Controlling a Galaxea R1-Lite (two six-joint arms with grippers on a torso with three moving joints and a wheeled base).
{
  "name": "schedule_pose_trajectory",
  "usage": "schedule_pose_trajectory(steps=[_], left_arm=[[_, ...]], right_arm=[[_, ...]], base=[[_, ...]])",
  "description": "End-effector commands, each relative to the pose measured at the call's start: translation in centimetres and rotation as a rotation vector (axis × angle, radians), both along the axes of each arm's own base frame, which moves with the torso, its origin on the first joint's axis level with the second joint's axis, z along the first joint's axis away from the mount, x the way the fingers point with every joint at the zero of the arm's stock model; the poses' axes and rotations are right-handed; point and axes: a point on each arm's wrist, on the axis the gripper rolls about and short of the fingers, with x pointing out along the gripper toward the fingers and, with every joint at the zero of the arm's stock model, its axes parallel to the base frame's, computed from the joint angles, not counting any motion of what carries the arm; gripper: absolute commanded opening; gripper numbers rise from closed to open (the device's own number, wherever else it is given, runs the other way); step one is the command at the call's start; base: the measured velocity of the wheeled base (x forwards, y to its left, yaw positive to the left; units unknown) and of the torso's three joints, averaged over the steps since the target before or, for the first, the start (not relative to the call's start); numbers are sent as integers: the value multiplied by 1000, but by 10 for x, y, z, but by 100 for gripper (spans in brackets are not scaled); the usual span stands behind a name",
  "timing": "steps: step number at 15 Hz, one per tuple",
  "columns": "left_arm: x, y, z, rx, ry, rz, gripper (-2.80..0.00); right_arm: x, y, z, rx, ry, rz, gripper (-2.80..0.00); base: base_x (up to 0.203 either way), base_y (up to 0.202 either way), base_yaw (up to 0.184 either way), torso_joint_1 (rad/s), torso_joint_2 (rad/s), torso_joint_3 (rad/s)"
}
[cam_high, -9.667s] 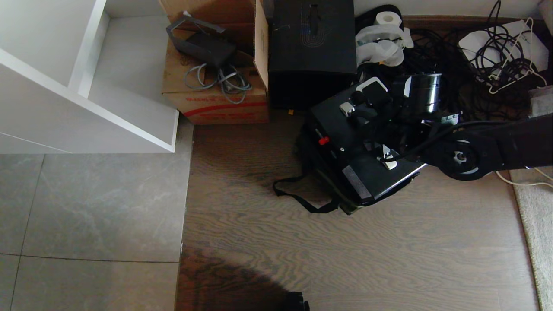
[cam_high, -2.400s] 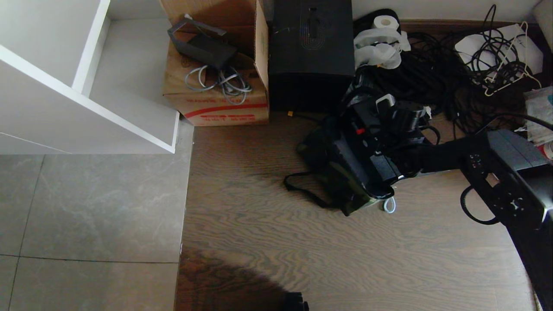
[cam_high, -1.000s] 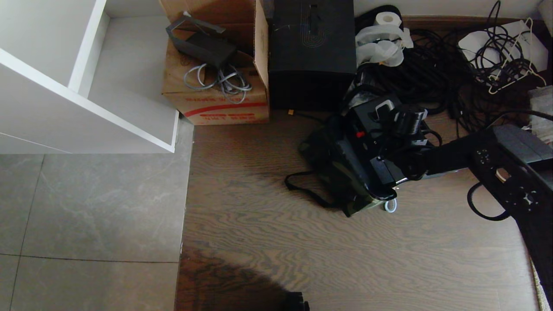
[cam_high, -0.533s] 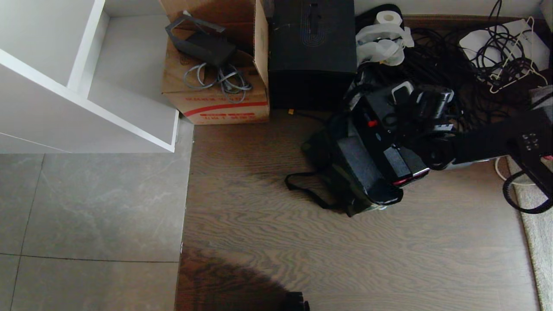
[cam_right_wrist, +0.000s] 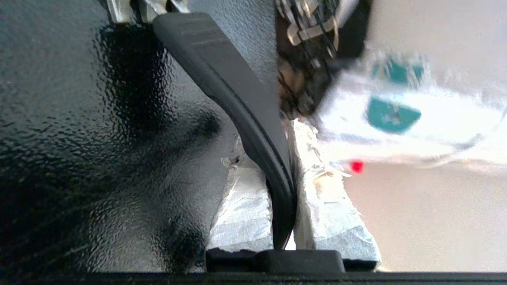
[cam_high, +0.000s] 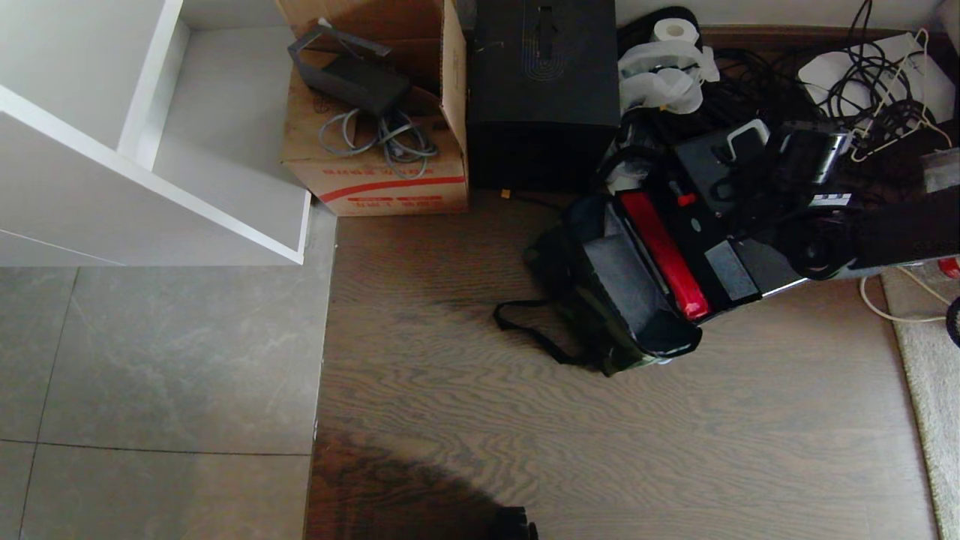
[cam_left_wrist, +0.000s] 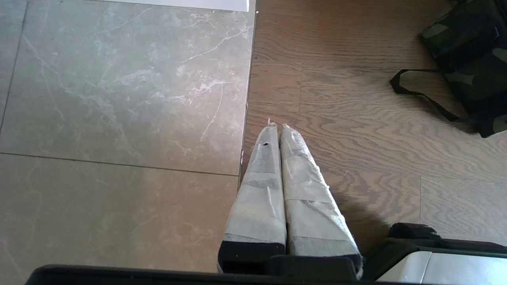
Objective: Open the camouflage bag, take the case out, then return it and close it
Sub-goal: Release the handle
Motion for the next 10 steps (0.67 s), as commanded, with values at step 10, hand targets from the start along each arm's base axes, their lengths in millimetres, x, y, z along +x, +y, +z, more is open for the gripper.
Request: schedule_pose_trajectory(steps=[10], left_arm=[[1, 0, -2, -1, 8, 0, -280]], right_arm=[[30, -90, -69, -4, 150, -176, -280]], base=[[0, 0, 0, 0, 0, 0]])
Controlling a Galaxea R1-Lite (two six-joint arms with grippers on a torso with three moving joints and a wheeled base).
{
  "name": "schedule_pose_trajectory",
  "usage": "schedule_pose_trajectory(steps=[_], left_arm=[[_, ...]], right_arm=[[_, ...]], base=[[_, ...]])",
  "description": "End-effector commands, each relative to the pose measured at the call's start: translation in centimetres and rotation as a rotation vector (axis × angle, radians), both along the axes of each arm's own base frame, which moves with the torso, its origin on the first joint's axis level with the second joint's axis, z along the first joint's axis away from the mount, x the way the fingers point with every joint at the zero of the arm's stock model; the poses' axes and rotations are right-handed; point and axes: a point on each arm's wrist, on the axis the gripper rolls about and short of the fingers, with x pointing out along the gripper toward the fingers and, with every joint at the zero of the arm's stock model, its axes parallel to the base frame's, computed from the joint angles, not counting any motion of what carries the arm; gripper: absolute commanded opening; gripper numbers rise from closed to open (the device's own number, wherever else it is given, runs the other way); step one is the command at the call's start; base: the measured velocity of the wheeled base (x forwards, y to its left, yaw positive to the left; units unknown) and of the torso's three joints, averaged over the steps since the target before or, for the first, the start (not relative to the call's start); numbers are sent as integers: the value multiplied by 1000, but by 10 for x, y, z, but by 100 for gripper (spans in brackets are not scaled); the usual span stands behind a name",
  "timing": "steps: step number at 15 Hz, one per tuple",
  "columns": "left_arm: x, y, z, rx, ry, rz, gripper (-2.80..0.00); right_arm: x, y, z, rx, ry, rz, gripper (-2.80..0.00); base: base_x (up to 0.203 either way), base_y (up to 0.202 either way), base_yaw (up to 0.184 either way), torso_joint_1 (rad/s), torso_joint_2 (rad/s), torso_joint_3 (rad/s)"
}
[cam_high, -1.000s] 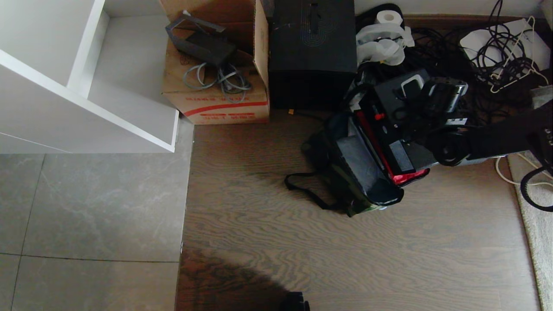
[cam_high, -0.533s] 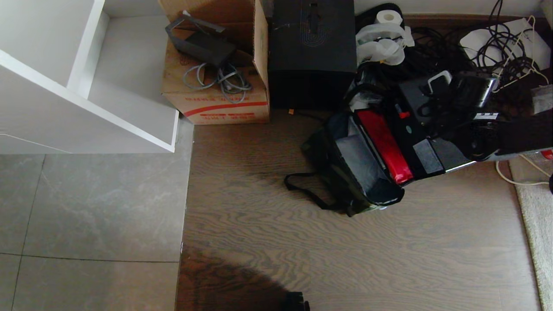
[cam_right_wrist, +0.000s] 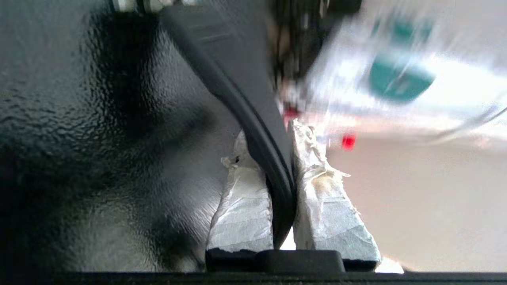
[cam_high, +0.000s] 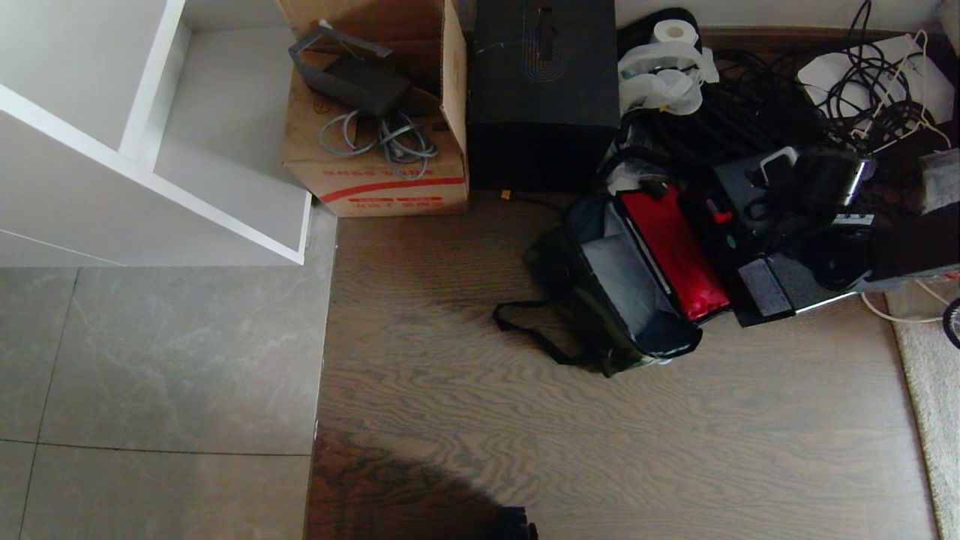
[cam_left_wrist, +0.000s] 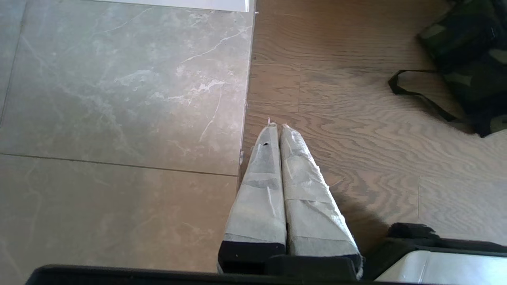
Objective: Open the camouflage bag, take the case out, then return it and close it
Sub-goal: Release the handle
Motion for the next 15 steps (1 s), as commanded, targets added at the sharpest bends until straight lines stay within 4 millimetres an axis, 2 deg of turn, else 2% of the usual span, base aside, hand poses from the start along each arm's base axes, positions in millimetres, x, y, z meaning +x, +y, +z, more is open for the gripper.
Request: schedule_pose_trajectory(steps=[1, 3, 6, 7, 8, 11, 12, 13, 15], left_arm=[[1, 0, -3, -1, 8, 1, -280], [1, 0, -3, -2, 8, 1, -280], [1, 0, -3, -2, 8, 1, -280], [1, 0, -3, 0, 8, 1, -280], [1, 0, -3, 0, 8, 1, -280], [1, 0, -3, -1, 8, 1, -280], [1, 0, -3, 0, 8, 1, -280], [1, 0, -3, -2, 8, 1, -280], [1, 0, -3, -2, 8, 1, -280]], right_arm=[[14, -29, -32, 4, 61, -61, -280], [17, -45, -39, 5, 68, -94, -280], [19, -57, -46, 8, 75, -116, -280], [21, -60, -51, 10, 85, -120, -280], [25, -62, -65, 14, 112, -120, -280], [30, -64, -77, 17, 131, -116, -280], [33, -63, -88, 20, 149, -112, -280], [38, -61, -106, 26, 179, -103, -280], [43, -54, -121, 33, 194, -76, -280]], base=[[0, 0, 0, 0, 0, 0], [0, 0, 0, 0, 0, 0], [0, 0, 0, 0, 0, 0], [0, 0, 0, 0, 0, 0], [0, 0, 0, 0, 0, 0], [0, 0, 0, 0, 0, 0], [0, 0, 0, 0, 0, 0], [0, 0, 0, 0, 0, 0], [0, 0, 0, 0, 0, 0]])
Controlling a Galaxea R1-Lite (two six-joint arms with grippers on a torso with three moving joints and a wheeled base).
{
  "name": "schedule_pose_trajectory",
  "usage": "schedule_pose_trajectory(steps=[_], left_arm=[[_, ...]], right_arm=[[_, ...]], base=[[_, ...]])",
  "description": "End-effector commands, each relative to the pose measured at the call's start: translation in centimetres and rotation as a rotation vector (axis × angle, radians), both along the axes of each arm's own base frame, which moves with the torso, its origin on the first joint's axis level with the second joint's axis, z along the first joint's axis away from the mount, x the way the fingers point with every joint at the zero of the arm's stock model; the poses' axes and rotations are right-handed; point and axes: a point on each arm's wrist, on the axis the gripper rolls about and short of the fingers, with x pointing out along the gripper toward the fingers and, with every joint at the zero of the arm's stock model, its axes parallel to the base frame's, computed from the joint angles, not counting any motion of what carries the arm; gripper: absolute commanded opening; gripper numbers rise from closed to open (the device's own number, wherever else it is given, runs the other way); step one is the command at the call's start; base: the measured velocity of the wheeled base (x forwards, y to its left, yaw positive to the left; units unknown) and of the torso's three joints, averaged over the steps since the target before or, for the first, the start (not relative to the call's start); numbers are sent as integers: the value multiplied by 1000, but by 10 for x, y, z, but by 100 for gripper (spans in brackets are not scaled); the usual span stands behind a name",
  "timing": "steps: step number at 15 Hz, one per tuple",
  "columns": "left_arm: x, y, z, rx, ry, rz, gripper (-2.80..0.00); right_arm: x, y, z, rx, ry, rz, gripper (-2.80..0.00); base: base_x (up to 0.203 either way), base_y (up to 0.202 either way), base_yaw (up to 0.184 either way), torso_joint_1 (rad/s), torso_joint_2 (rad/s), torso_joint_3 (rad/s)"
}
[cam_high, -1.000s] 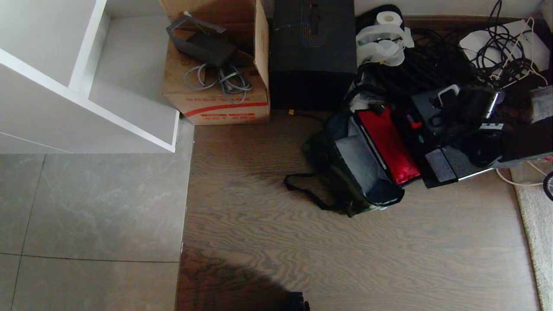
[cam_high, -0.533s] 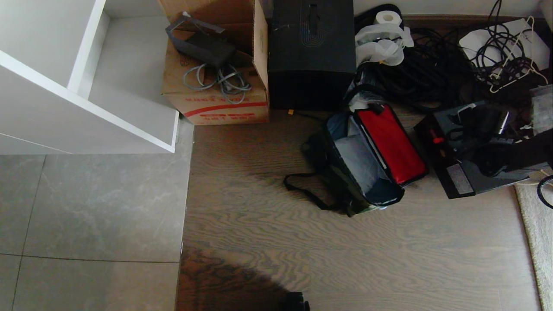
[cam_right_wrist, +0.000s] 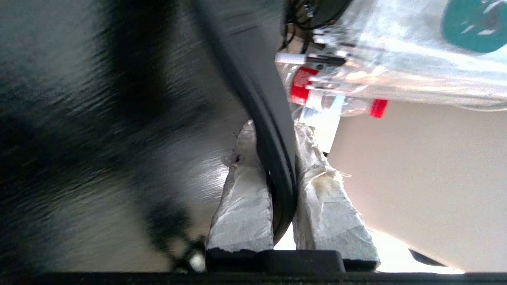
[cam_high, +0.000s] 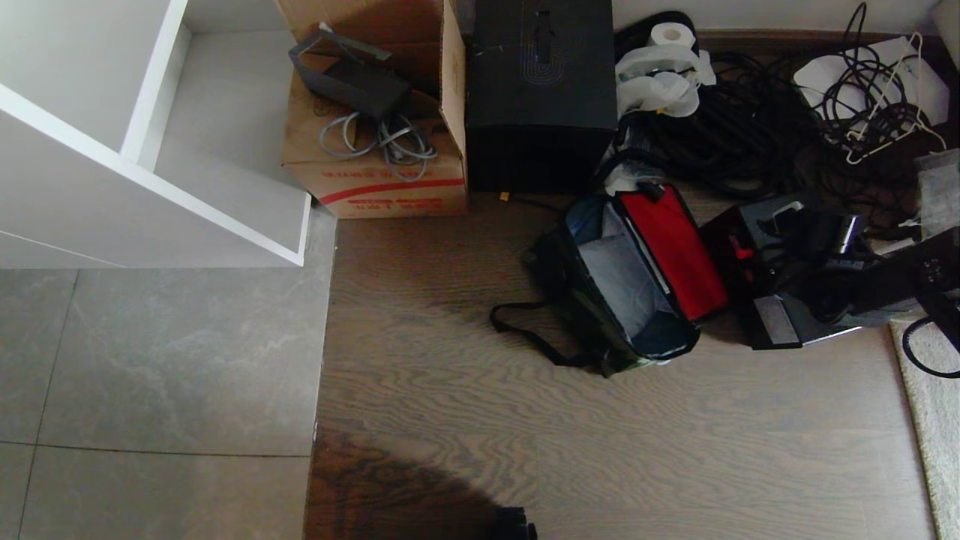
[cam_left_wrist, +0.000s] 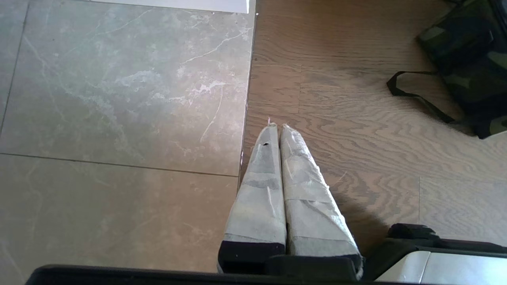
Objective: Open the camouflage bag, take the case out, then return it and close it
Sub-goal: Release the handle
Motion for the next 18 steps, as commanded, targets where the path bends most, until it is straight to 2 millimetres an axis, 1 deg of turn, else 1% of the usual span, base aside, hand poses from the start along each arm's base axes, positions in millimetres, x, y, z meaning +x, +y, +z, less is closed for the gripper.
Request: schedule_pose_trajectory(steps=[1, 2, 3, 6, 8, 11, 12, 13, 14, 15, 16, 18], left_arm=[[1, 0, -3, -1, 8, 0, -280], [1, 0, -3, 1, 8, 0, -280], [1, 0, -3, 0, 8, 0, -280], [1, 0, -3, -1, 8, 0, -280], [1, 0, -3, -1, 8, 0, -280], [1, 0, -3, -1, 8, 0, -280], [1, 0, -3, 0, 8, 0, -280], [1, 0, -3, -1, 8, 0, -280], [1, 0, -3, -1, 8, 0, -280], [1, 0, -3, -1, 8, 0, -280], [1, 0, -3, -1, 8, 0, -280], [1, 0, -3, -1, 8, 0, -280]], right_arm=[[6, 4, -29, 13, 72, 24, -280], [6, 4, -31, 14, 86, 29, 0], [5, 5, -33, 16, 93, 33, 0], [-6, 14, -50, 55, 197, 105, 0], [-15, 27, -46, 77, 225, 161, 0], [-25, 50, -32, 118, 198, 256, 0], [-27, 56, -31, 131, 197, 285, 0], [-30, 69, -27, 157, 187, 314, 0], [-34, 93, -19, 204, 162, 371, 0], [-39, 112, -12, 286, 135, 417, 0], [-43, 124, -8, 352, 140, 464, 0], [-53, 140, -1, 508, 198, 620, 0]], base=[[0, 0, 0, 0, 0, 0], [0, 0, 0, 0, 0, 0], [0, 0, 0, 0, 0, 0], [0, 0, 0, 0, 0, 0], [0, 0, 0, 0, 0, 0], [0, 0, 0, 0, 0, 0], [0, 0, 0, 0, 0, 0], [0, 0, 0, 0, 0, 0], [0, 0, 0, 0, 0, 0], [0, 0, 0, 0, 0, 0], [0, 0, 0, 0, 0, 0], [0, 0, 0, 0, 0, 0]])
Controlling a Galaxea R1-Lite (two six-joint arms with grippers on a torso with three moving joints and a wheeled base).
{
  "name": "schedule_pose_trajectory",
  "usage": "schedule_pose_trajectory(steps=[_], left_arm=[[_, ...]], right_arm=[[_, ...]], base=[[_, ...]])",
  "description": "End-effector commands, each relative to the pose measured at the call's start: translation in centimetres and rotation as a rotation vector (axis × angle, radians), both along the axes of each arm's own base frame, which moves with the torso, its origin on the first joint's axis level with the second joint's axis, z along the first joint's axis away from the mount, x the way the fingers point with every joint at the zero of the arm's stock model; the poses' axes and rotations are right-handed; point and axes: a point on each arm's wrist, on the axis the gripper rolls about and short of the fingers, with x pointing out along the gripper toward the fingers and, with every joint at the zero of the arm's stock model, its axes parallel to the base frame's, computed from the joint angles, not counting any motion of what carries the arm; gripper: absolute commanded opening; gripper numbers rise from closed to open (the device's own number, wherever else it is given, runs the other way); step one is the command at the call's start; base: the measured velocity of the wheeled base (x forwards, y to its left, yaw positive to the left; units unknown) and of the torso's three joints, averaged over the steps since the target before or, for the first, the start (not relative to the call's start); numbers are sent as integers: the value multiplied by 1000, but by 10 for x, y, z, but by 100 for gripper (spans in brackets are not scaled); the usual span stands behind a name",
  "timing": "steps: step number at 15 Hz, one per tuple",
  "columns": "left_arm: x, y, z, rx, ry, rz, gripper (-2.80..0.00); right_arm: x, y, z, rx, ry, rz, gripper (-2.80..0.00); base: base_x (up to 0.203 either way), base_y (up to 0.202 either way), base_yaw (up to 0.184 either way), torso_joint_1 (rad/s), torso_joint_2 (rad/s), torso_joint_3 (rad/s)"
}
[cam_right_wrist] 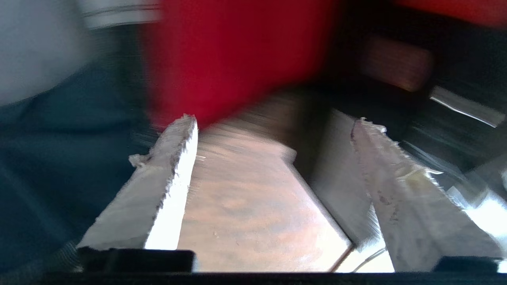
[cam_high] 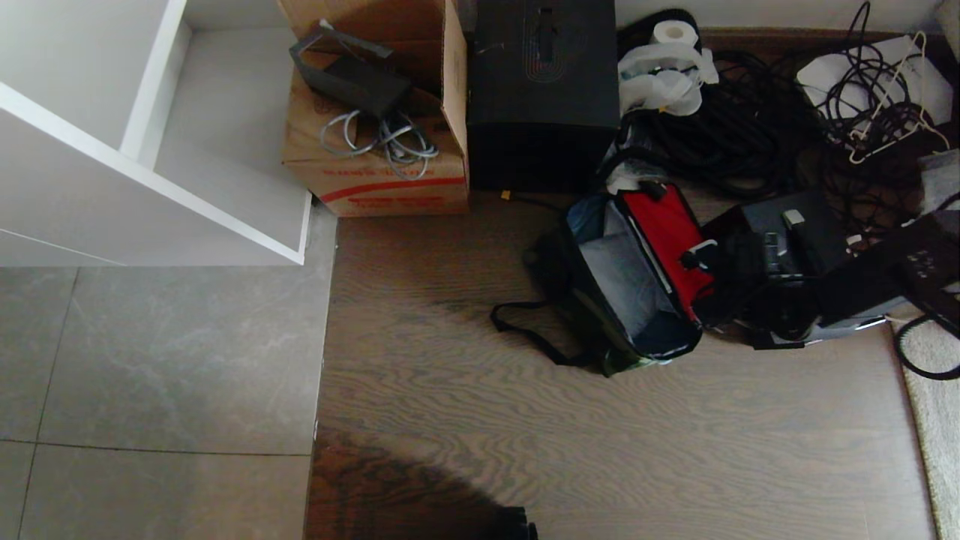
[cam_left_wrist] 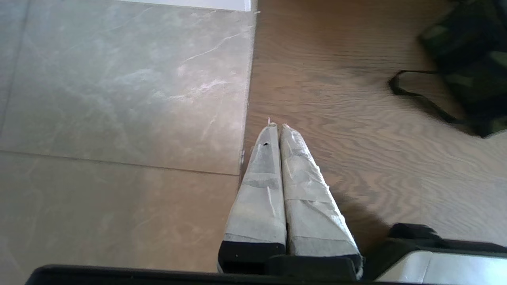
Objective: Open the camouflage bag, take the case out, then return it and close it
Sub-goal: Release the handle, then grip the handle again
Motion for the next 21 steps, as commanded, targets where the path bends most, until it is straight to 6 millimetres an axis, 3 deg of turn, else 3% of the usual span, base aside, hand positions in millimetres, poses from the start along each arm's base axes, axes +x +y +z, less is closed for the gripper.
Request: schedule_pose_trajectory(steps=[1, 3, 4, 8, 13, 15, 17, 21], left_arm=[[1, 0, -2, 0, 8, 0, -280], [1, 0, -2, -2, 8, 0, -280], [1, 0, -2, -1, 8, 2, -280], [1, 0, -2, 0, 8, 0, -280], [1, 0, -2, -2, 8, 0, -280], [1, 0, -2, -2, 8, 0, -280], [1, 0, -2, -2, 8, 0, -280], [1, 0, -2, -2, 8, 0, -280]], right_arm=[[-17, 19, 22, 145, 50, 180, 0], [-38, 29, 40, 321, 144, 412, 0], [-44, 35, 44, 359, 170, 449, 0], [-53, 50, 62, 493, 150, 525, 0], [-54, 51, 62, 495, 155, 530, 0], [-67, 61, 50, 624, 301, 669, 0], [-71, 67, 36, 672, 390, 693, 0], [-56, 82, 8, 687, 451, 697, 0]], base=[[0, 0, 0, 0, 0, 0], [0, 0, 0, 0, 0, 0], [0, 0, 0, 0, 0, 0], [0, 0, 0, 0, 0, 0], [0, 0, 0, 0, 0, 0], [0, 0, 0, 0, 0, 0], [0, 0, 0, 0, 0, 0], [0, 0, 0, 0, 0, 0]])
